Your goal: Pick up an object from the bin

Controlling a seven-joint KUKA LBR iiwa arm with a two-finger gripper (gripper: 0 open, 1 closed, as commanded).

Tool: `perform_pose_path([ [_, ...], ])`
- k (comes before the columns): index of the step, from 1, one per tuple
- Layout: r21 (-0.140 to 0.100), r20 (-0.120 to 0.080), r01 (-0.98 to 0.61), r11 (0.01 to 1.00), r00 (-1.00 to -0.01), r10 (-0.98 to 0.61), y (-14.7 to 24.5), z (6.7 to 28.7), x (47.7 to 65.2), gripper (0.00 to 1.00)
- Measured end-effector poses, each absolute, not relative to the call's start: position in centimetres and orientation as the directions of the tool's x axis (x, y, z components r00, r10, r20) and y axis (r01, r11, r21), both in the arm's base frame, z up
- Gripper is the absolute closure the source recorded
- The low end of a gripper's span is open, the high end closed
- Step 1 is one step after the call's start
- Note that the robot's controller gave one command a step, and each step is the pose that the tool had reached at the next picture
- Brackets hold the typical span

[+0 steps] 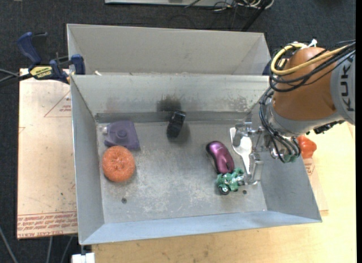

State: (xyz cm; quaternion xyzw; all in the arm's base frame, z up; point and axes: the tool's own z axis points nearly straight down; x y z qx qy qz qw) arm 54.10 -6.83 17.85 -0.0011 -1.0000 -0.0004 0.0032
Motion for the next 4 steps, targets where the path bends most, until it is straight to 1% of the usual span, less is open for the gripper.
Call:
perform_pose_path([
  [1, 0.0, -0.001, 0.001, 1.0, -1.0, 0.001, -6.8, 18.3, 54.2, 0.0],
  [2, -0.001, -0.006, -0.068, 0.998, -0.998, -0.068, -6.9, 16.1, 53.7, 0.0],
  [3, -0.001, -0.005, -0.26, 0.966, -0.966, -0.26, -6.0, 10.5, 52.6, 0.0],
  [4, -0.002, -0.006, -0.581, 0.814, -0.814, -0.581, -7.5, 7.0, 52.2, 1.0],
])
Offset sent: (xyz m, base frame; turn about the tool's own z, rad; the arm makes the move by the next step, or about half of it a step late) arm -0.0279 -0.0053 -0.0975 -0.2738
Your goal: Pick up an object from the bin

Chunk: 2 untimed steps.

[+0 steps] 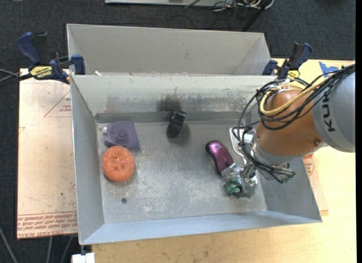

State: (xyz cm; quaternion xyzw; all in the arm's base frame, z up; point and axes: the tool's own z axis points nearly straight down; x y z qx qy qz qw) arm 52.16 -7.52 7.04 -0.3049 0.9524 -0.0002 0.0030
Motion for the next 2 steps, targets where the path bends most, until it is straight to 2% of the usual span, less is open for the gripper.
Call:
perform_pose_path([
  [1, -0.002, -0.006, -0.581, 0.814, -0.814, -0.581, -7.5, 7.0, 52.2, 1.0],
  [2, 0.006, -0.001, -0.593, 0.805, -0.805, -0.593, -8.1, 10.2, 51.0, 1.0],
])
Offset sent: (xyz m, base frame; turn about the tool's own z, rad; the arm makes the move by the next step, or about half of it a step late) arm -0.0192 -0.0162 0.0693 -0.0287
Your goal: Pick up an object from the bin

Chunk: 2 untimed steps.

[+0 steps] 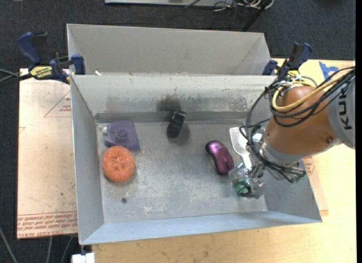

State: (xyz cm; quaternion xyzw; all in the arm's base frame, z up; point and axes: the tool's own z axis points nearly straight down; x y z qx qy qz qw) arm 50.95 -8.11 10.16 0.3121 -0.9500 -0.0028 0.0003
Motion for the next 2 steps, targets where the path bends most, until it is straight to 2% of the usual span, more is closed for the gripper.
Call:
perform_pose_path([
  [1, 0.002, -0.005, -0.574, 0.819, -0.819, -0.574, -10.3, 15.5, 50.7, 1.0],
  [2, 0.0, -0.006, -0.562, 0.827, -0.827, -0.562, -11.0, 17.0, 50.6, 1.0],
])
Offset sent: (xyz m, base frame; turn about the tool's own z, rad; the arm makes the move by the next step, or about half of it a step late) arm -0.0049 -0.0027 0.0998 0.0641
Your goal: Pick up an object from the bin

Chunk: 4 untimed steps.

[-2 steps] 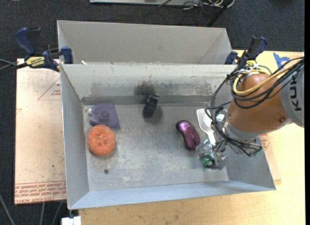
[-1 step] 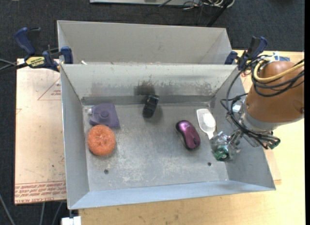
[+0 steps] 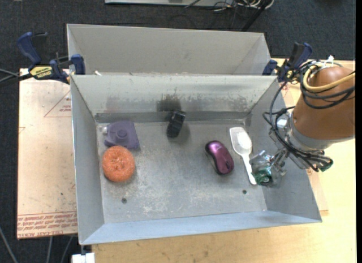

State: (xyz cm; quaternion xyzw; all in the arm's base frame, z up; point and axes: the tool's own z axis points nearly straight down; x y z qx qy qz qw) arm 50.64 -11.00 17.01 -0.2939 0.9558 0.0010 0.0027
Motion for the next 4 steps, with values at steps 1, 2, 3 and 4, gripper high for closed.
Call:
perform_pose_path([
  [1, -0.01, -0.014, -0.613, 0.79, -0.79, -0.613, -10.0, 15.8, 50.9, 1.0],
  [2, 0.014, 0.0, -0.795, 0.607, -0.607, -0.795, -9.1, 15.8, 50.5, 1.0],
  [3, -0.007, -0.012, -0.756, 0.654, -0.654, -0.756, -10.0, 20.2, 52.8, 1.0],
  [4, -0.007, -0.013, -0.701, 0.713, -0.713, -0.701, -10.2, 20.7, 53.0, 1.0],
])
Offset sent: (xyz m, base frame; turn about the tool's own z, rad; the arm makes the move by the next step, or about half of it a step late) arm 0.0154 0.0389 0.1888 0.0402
